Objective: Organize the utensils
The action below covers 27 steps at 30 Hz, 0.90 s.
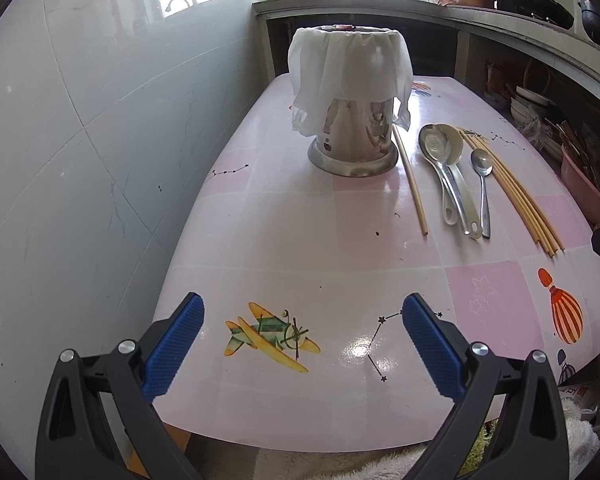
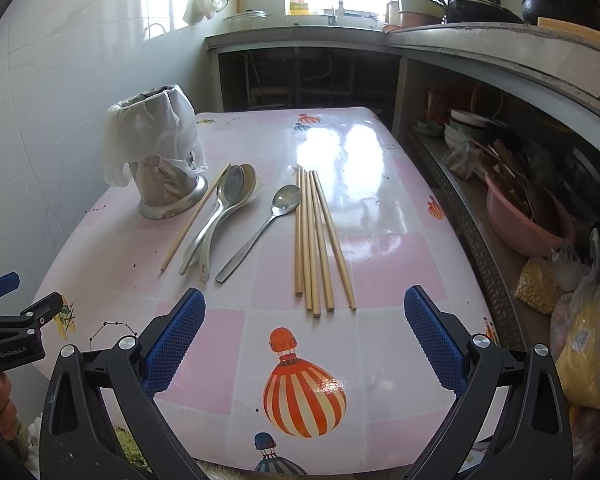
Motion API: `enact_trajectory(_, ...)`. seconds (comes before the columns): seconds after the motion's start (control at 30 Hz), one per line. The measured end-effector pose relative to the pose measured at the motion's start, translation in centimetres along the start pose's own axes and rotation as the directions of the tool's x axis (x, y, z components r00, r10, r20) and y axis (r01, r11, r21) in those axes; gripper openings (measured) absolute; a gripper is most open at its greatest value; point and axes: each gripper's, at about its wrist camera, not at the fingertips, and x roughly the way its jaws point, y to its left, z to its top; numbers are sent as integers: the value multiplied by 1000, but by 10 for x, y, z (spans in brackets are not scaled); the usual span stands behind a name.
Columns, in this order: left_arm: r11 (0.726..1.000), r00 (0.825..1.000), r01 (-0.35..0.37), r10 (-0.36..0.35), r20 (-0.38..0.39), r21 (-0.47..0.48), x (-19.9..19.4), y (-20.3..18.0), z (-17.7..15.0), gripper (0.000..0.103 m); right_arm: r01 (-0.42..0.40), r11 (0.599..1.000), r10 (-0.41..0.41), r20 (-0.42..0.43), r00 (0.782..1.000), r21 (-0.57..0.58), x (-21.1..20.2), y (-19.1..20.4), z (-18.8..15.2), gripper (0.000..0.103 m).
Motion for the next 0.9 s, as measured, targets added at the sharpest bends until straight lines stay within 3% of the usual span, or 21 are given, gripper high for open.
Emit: enact_trajectory(0.9, 1000, 1000, -11, 11, 4, -18, -2, 1, -2, 97, -8, 1000, 9, -24, 1000, 7, 4, -3, -4, 95)
